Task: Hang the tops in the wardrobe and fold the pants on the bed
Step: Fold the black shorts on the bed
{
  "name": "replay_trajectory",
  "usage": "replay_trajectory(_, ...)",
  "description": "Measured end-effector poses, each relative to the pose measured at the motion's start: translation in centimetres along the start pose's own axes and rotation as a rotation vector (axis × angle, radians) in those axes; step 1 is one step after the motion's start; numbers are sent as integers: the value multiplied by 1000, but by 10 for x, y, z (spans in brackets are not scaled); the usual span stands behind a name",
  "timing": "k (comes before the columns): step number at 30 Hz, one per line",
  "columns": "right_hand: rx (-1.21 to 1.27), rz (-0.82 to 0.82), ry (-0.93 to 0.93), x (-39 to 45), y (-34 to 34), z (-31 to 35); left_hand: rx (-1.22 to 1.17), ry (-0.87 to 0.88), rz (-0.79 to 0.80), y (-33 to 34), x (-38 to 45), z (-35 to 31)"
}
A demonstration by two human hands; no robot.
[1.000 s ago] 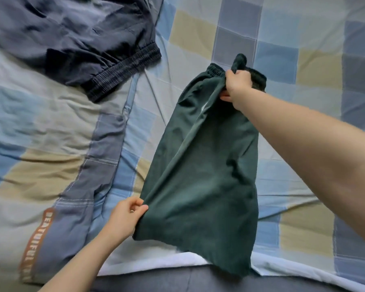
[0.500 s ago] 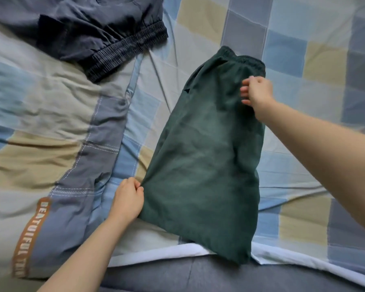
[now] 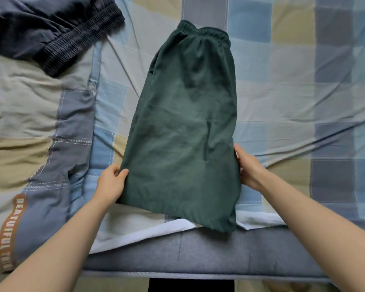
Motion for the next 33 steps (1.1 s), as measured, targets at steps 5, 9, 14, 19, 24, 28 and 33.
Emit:
replay_trajectory(5, 59, 36, -46, 8, -8, 7, -43, 0, -32, -1, -3, 3)
replay_trajectory(9, 101, -4, -109, 7, -32, 1, -56, 12, -18, 1, -10, 1)
replay_trajectory(14, 242, -333, -11, 9, -61, -29, -49, -11, -2, 12, -17, 4)
replay_trajectory(19, 194, -23, 15, 12, -9, -57, -77, -5, 1, 12, -20, 7)
replay_trajectory(24, 8, 210, -105, -21, 10, -76, -126, 36, -25, 9, -31, 0)
replay_trajectory(28, -48, -162, -368, -48, -42, -69, -285, 8, 57, 11, -54, 16)
replay_trajectory(33, -484, -298, -255, -59, -55, -138, 154, -12, 35, 16, -86, 69)
Point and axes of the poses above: each hand's wrist, its own x-axis towards the middle knuckle, its own y-axis out of the palm, z = x × y, the point moved 10 cm from there along x, towards the middle knuckle, and after that the axes turned 14 degrees about -x, right-handed, at the moved point
